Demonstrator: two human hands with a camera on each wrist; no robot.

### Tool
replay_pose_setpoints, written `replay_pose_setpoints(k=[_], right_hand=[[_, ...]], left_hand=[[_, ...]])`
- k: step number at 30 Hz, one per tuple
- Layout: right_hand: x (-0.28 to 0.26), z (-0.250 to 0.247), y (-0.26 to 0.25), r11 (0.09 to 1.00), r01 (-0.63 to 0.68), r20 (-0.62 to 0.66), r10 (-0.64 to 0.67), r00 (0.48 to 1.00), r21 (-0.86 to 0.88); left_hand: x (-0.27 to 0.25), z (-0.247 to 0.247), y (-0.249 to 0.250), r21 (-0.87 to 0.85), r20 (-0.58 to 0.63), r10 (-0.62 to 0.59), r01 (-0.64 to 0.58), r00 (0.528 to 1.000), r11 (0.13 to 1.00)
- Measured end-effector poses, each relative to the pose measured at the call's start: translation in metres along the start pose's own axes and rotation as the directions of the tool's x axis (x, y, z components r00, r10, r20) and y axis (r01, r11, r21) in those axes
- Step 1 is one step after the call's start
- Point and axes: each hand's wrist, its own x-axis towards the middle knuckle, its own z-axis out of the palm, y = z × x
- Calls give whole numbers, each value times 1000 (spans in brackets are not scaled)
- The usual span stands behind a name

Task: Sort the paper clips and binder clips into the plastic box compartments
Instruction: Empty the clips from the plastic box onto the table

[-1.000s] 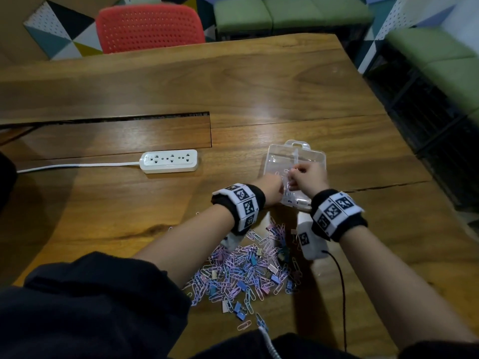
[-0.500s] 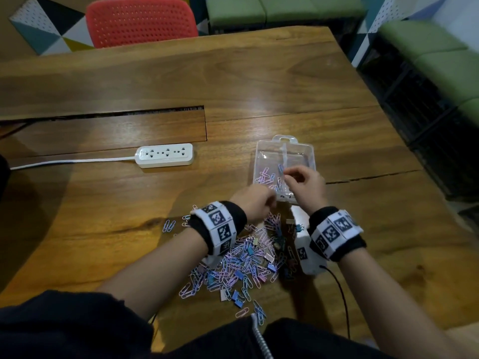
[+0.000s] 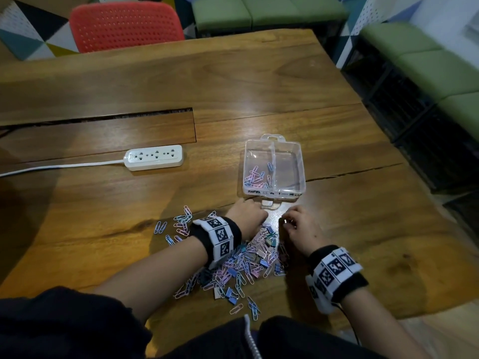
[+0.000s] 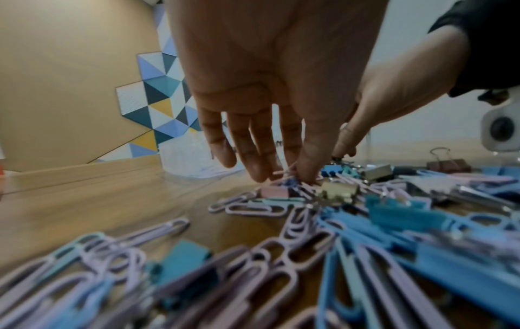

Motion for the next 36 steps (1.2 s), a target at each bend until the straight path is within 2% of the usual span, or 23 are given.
replay_pose_setpoints(k=[2, 4, 5, 7, 9, 11, 16, 19, 20, 21, 23, 26, 27, 28, 30, 31, 34, 35, 36], right_hand=[[-1, 1, 0, 1000, 4, -47, -3, 999, 21], [-3, 3, -6, 998, 46, -50, -43, 998, 53], [-4, 4, -10, 996, 72, -27, -71, 997, 51], [-5, 8, -18, 996, 92, 49, -93, 994, 10], [-4, 13, -25, 992, 105, 103, -97, 990, -72], [-3, 16, -30, 986, 118, 123, -104, 987, -115], [-1, 19, -35, 981, 159, 163, -140, 977, -109], [0, 17, -31, 986, 153, 158, -141, 977, -63], [0, 16, -30, 987, 148, 166, -136, 977, -62], [1, 16, -30, 987, 148, 170, -136, 976, -64], [1, 17, -30, 984, 159, 173, -145, 974, -74], [-2, 14, -30, 986, 163, 152, -155, 976, -45], [-4, 12, -30, 990, 141, 132, -140, 981, 4], [-5, 10, -30, 991, 106, 106, -115, 988, 81], [-9, 4, -29, 961, 15, 64, -34, 997, 275], [-10, 2, -27, 927, -33, 66, 9, 998, 373], [-12, -2, -22, 770, -161, 148, 87, 985, 617], [-12, -3, -21, 682, -225, 204, 113, 972, 696], [-13, -4, -20, 566, -294, 270, 129, 954, 770]], left_hand=[[-3, -1, -4, -63, -19, -38, 36, 999, 997], [-6, -5, -9, -257, -37, -141, 127, 989, 958], [-8, -6, -12, -407, -25, -214, 185, 977, 895], [-11, -7, -19, -681, 48, -314, 261, 948, 684], [-17, -8, -25, -824, 123, -344, 289, 931, 487], [-25, -8, -32, -894, 205, -317, 309, 926, 324], [-40, 0, -39, -935, 336, -270, 354, 902, 16], [-44, 5, -38, -914, 406, -331, 377, 852, -151], [-45, 5, -37, -913, 408, -366, 373, 836, -165], [-45, 6, -36, -916, 401, -398, 374, 825, -148], [-43, 5, -33, -918, 365, -438, 395, 821, -25], [-41, 4, -31, -861, 257, -486, 426, 836, 277], [-41, 3, -32, -832, 228, -487, 429, 843, 353], [-42, 3, -32, -824, 227, -470, 425, 853, 373], [-47, 1, -33, -852, 278, -409, 420, 869, 314], [-50, 1, -34, -855, 297, -392, 425, 871, 296], [-60, 1, -35, -822, 319, -370, 449, 873, 350], [-63, 2, -34, -792, 316, -360, 453, 878, 409], [-66, 3, -32, -739, 292, -351, 443, 890, 507]])
